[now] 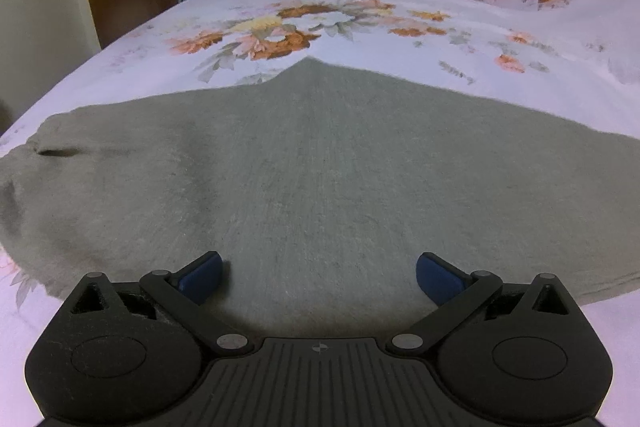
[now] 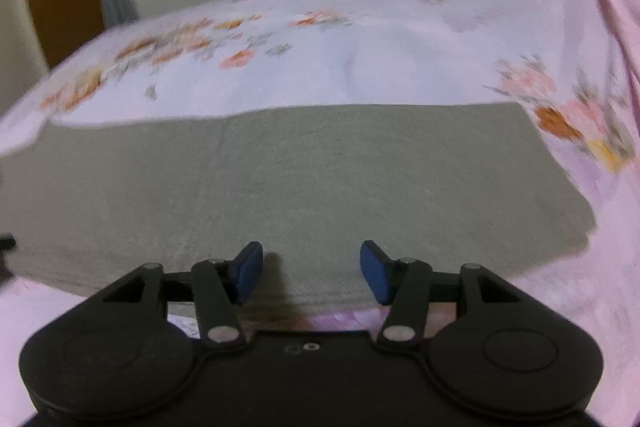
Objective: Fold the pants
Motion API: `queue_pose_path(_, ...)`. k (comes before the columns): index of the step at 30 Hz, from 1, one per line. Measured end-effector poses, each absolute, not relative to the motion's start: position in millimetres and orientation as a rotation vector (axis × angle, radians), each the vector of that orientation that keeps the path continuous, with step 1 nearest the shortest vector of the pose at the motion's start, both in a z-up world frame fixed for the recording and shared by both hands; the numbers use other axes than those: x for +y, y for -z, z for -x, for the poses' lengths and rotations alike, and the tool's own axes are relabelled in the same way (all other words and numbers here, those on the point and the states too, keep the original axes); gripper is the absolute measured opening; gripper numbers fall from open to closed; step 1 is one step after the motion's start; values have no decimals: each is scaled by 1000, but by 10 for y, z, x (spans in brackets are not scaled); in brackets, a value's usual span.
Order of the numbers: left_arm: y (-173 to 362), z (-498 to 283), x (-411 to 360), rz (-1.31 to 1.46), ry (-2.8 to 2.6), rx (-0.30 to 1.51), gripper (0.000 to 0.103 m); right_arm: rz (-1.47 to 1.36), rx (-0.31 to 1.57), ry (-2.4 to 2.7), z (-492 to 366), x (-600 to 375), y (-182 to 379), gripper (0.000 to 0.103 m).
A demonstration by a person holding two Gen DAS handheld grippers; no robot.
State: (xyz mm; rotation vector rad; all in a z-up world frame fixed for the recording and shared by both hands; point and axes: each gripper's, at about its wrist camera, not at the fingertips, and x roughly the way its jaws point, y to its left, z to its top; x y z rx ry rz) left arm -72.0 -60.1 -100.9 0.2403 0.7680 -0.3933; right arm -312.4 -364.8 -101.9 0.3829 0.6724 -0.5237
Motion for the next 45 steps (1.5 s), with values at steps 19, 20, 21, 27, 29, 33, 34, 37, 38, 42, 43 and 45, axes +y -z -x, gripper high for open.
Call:
queue_pose_path(19,1027,1160,-1724,-319,529,819,103,-905,481,688,3788,-4687,1289,37)
queue_pose_path(20,1033,1158,-1735,-322,525,819,103,-905,476,696,3757,-4715,1305,32)
queue_pose_path(21,1035,1158,-1743,-325,524,819,103,-913,467,705,3726,-4750,1327,25)
queue_pose_path(27,1049,1166,-1751,-338,524,816,103,-790,438,670,3689,-4710,1169,12)
queue_pose_path(29,1053,1173,-1766,-340,520,814,103,-815,497,711,3717,-4788,1311,13)
queue_pose_path(33,1060,1175,-1762,-342,520,810,103,-865,449,703,3742,-4774,1349,28)
queue_pose_path(34,1061,1169,-1765,-342,519,811,103,-905,432,678,3744,-4795,1358,35)
queue_pose_path(37,1062,1166,-1773,-342,514,811,103,-914,431,689,3738,-4800,1387,22)
queue_pose_path(38,1063,1163,-1770,-342,515,811,103,-903,438,699,3742,-4805,1397,17)
queue_pose_path(42,1077,1166,-1759,-344,516,806,103,-868,421,685,3805,-4790,1347,11)
queue_pose_path(43,1082,1170,-1765,-347,515,804,103,-832,451,697,3784,-4784,1363,11)
queue_pose_path(45,1082,1171,-1774,-349,511,803,103,-840,464,707,3773,-4803,1385,10)
